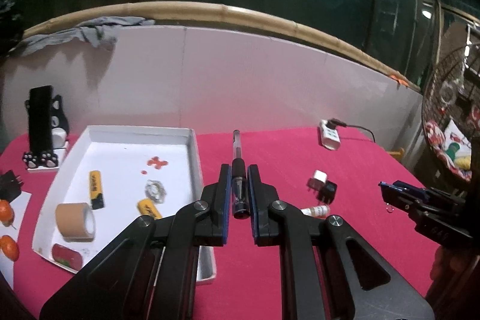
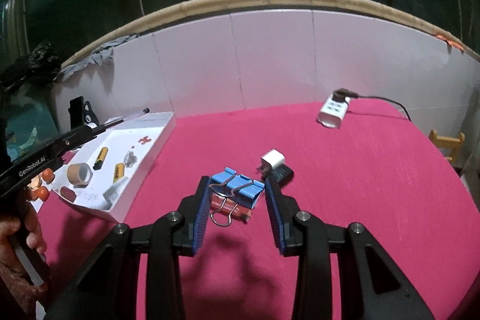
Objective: Organize rigid objects
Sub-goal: 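Carry the black pen and blue binder clip over the white tray with both tools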
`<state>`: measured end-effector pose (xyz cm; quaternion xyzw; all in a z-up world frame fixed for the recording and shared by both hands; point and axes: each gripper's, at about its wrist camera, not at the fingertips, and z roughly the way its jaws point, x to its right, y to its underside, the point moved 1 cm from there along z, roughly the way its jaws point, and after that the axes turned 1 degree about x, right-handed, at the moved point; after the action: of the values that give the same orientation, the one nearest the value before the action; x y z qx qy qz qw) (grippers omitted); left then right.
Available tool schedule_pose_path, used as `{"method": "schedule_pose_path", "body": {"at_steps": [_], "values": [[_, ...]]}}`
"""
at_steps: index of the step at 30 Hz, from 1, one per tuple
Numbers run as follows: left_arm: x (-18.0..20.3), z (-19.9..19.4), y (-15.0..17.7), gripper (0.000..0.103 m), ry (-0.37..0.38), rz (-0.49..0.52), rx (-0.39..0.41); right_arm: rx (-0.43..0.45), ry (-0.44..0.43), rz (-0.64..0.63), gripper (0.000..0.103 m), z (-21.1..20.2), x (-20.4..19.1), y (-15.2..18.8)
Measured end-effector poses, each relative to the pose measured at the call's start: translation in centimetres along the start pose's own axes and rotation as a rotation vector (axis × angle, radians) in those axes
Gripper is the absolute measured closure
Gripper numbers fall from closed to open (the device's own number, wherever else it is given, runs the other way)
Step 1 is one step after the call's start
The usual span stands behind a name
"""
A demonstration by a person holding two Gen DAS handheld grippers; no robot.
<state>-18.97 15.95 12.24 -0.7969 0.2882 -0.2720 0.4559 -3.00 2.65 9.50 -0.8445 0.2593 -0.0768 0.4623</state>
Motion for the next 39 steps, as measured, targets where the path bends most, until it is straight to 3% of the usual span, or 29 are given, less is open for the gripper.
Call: {"method": "schedule_pose_path", "body": {"at_steps": [16, 28, 39], "values": [[-7.7, -3.7, -0.8, 0.093, -0.117, -0.129, 0.08, 0.034, -0.095, -0.103, 0.068, 1.6, -5.8, -3.3], [-13.1, -5.7, -0.4, 0.093, -0.209, -0.188, 0.096, 0.042, -0.161, -0.186, 0.068, 3.3, -10.7, -5.0], [-16.1, -6.1, -1.6, 0.093, -0.264, -0.171, 0.11, 0.038, -0.235, -0.233, 0.068, 5.4, -14.8, -6.6]]}}
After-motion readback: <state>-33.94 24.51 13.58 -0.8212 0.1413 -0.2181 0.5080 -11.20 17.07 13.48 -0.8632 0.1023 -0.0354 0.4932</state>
